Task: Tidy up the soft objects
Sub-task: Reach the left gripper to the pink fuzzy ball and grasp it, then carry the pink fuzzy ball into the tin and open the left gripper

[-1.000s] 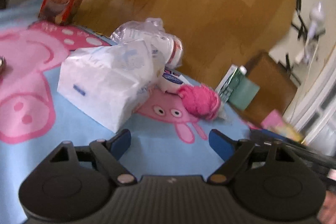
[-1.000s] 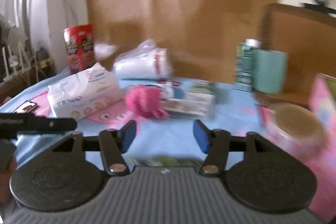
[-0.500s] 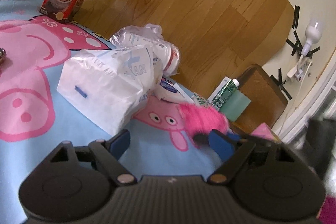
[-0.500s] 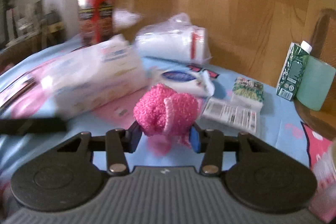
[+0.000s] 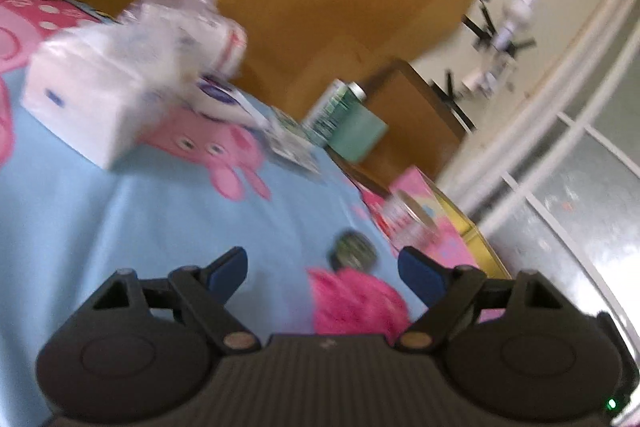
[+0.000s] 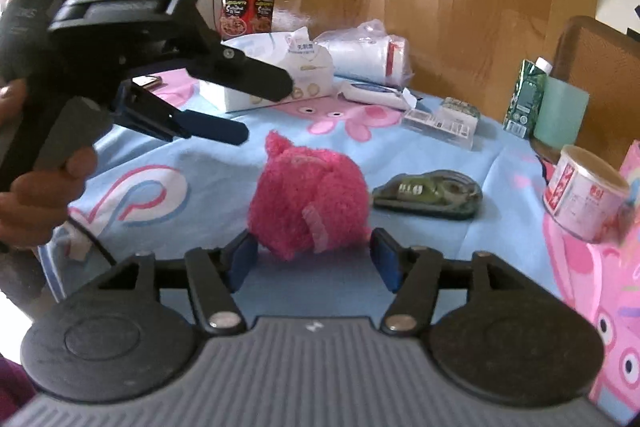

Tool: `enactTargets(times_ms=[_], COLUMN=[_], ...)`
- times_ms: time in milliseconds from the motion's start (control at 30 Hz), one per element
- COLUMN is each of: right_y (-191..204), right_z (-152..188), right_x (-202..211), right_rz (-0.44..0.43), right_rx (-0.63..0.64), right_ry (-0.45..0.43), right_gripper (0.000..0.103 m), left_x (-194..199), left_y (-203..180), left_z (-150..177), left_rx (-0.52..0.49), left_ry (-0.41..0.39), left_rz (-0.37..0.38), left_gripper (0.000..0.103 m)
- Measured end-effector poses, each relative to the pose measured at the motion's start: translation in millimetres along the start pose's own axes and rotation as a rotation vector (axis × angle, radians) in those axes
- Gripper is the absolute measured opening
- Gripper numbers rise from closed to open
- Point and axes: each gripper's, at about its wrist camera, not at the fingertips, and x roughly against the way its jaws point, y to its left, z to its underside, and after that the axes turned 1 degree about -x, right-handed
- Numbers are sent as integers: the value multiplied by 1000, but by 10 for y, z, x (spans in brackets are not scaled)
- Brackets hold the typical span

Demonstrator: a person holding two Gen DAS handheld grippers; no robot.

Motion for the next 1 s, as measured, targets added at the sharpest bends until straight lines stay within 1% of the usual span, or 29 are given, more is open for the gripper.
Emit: enactTargets(times_ms=[100, 133, 167, 200, 233, 267, 333, 433, 567, 667, 767, 867, 1000], right_y=[16, 21, 12, -4, -5, 10, 16, -128, -436, -729, -1096, -1422, -1794], right_z=[-33, -34, -37, -29, -11, 6, 49, 78, 113, 154, 232, 331, 456], right_x=[-48, -55, -68, -56, -7, 35, 142, 319, 597, 803, 987, 1111, 1190], right_rz=[0, -1, -9, -29, -36, -17, 36, 99, 226, 337, 442, 539, 647], right_rx=[-8, -15, -22, -25, -25, -12, 18, -27, -87, -138, -205, -267, -339], right_ry=[-2, 1, 3, 3, 1, -12, -56, -122, -213, -258, -276, -277, -245], right_gripper=[69, 68, 64, 52, 52, 50, 50, 50, 50, 50, 50, 50, 51], left_x=[-105, -159, -205, -259, -287, -303, -354, -489, -854, -1210, -1621, -1975, -2342], left_y=[-122, -162, -199, -237, -283, -328, -441, -696, -1251, -1696, -2113, -2408, -2715], left_z=[57, 80, 117, 151, 183, 201, 179, 90, -15, -28, 17, 104, 276], left_rx=[11, 14, 14, 8, -6, -22, -43, -92, -217, -304, -360, -386, -445], left_ry=[53, 74, 94, 119, 125, 131, 140, 152, 178, 202, 242, 292, 319], left_rz=[27, 25, 20, 19, 6, 3, 30, 79, 144, 196, 248, 283, 269], left_gripper=[85, 84, 73, 71, 68, 65, 64, 64, 64, 64, 65, 65, 69])
